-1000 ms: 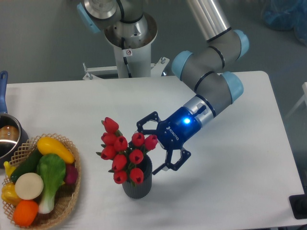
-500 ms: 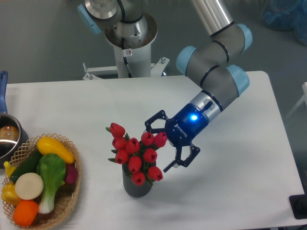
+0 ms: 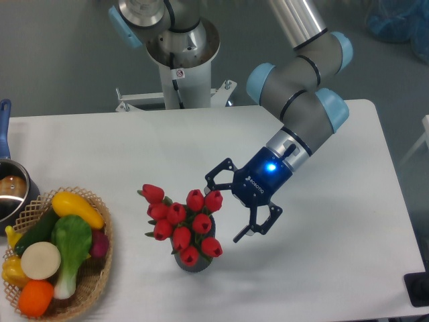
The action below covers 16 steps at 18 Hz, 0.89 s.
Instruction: Insert the flowers into the vase
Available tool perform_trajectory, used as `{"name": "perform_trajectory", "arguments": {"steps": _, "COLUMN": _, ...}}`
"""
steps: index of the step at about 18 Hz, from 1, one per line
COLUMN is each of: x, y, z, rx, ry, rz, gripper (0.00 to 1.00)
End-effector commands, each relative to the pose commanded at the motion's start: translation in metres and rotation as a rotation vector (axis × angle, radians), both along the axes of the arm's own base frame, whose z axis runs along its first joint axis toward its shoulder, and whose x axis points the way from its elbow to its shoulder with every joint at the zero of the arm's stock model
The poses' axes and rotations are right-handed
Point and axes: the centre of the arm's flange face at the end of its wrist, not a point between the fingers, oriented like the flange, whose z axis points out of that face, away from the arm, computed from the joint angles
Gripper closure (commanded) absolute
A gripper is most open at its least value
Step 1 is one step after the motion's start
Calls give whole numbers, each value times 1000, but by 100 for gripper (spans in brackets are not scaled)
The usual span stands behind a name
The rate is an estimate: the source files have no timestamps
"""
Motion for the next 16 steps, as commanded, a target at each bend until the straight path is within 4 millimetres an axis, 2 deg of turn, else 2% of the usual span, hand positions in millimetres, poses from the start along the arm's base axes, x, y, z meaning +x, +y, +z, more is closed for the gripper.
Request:
{"name": "perform_trajectory", "arguments": {"steps": 5, "x": -7, "y": -4, "z": 4, "rx": -6, "ry": 27, "rz": 8, "gripper": 0}}
{"name": "perform_trajectory", "arguments": {"steps": 11, "x": -26, "y": -40, "z": 37, "rx": -106, "ry": 168, "rz": 81, "gripper": 0}}
{"name": "perform_trajectory", "arguments": {"steps": 16, "x": -45, "y": -76, "z": 38, "rx": -346, "ry": 406, "rz": 105, "gripper": 0}}
